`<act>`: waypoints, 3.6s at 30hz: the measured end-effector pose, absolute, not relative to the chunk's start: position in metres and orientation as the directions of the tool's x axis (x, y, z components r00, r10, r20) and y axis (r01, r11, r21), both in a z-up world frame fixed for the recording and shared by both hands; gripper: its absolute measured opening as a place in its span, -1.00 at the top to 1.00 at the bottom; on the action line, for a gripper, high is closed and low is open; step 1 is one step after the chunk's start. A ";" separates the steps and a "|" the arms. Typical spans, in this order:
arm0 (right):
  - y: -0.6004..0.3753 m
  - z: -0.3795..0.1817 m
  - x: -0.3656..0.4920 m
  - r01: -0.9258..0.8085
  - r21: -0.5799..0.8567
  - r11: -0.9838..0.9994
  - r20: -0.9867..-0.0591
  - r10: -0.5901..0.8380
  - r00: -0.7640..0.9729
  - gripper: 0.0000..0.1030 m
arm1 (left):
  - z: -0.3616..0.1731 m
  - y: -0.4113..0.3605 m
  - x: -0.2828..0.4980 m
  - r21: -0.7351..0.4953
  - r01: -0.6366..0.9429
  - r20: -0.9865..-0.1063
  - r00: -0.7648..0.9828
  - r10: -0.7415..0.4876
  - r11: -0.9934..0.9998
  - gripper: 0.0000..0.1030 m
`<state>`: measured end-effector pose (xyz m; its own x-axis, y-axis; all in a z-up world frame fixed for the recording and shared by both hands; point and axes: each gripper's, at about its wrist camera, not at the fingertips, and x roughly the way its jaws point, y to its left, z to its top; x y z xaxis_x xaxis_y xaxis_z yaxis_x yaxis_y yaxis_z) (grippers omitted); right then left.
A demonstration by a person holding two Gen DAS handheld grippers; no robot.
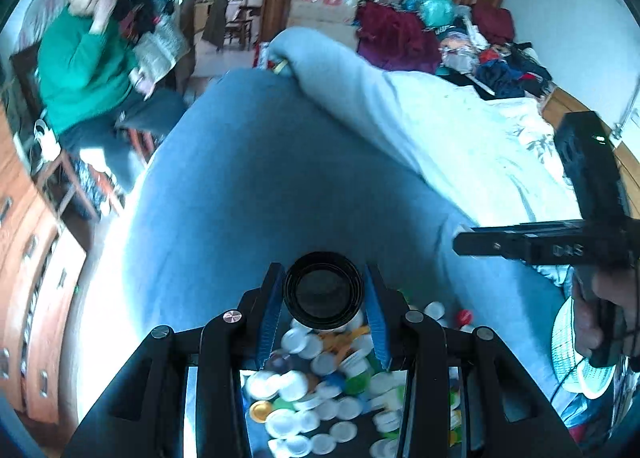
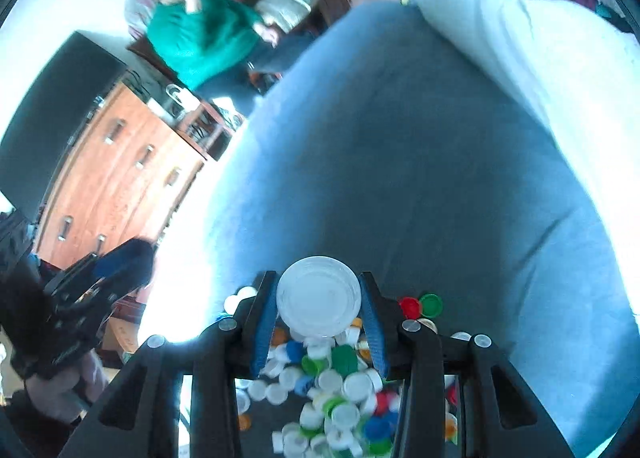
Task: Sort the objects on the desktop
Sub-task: 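Carry the black and white caps over the blue basket, then open both grippers to drop the caps into the basket, then move both grippers back to the pile of caps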
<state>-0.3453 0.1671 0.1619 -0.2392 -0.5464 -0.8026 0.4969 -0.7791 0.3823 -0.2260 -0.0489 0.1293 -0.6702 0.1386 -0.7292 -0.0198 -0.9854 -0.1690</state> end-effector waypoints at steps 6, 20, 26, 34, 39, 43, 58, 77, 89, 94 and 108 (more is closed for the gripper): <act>0.236 0.217 -0.328 0.469 0.371 -0.802 -0.776 -0.545 -0.317 0.16 | 0.167 0.010 -0.240 -0.150 -0.123 -0.716 -0.671 0.193 -0.981 0.34; 0.456 0.286 -0.259 0.237 0.336 -0.912 -0.755 -0.410 -0.512 0.16 | 0.222 0.196 -0.262 -0.140 -0.458 -0.712 -0.570 0.411 -0.878 0.34; 0.550 0.296 -0.222 0.088 0.323 -0.942 -0.765 -0.315 -0.561 0.16 | 0.231 0.298 -0.263 -0.165 -0.604 -0.731 -0.456 0.508 -0.780 0.34; 0.661 0.296 -0.163 -0.156 0.294 -0.943 -0.797 -0.151 -0.585 0.16 | 0.224 0.438 -0.243 -0.202 -0.753 -0.764 -0.279 0.582 -0.626 0.34; 0.706 0.278 -0.137 -0.286 0.309 -0.907 -0.826 -0.107 -0.553 0.16 | 0.210 0.502 -0.225 -0.212 -0.806 -0.811 -0.170 0.559 -0.552 0.34; 0.732 0.259 -0.124 -0.353 0.314 -0.881 -0.850 -0.096 -0.518 0.16 | 0.195 0.536 -0.212 -0.219 -0.827 -0.842 -0.108 0.528 -0.518 0.34; 0.752 0.225 -0.107 -0.401 0.326 -0.856 -0.872 -0.108 -0.478 0.16 | 0.162 0.567 -0.196 -0.239 -0.821 -0.877 -0.047 0.478 -0.519 0.34; 0.748 0.228 -0.103 -0.381 0.319 -0.868 -0.864 -0.101 -0.493 -0.29 | 0.148 0.539 -0.197 -0.206 -0.784 -0.890 -0.099 0.445 -0.586 -0.02; 0.606 0.227 -0.181 -0.068 0.342 -0.937 -0.860 -0.283 -0.425 -0.29 | 0.087 0.261 -0.214 -0.096 -0.397 -0.921 -0.311 0.232 -0.913 -0.02; 0.515 0.215 -0.215 0.099 0.345 -0.933 -0.868 -0.357 -0.346 -0.33 | 0.057 0.101 -0.170 -0.022 -0.065 -0.916 -0.399 0.046 -0.998 -0.02; 0.325 0.131 -0.220 0.365 0.354 -0.861 -0.912 -0.405 -0.069 -0.35 | -0.054 -0.082 -0.065 -0.015 0.169 -0.951 -0.306 -0.038 -0.986 -0.08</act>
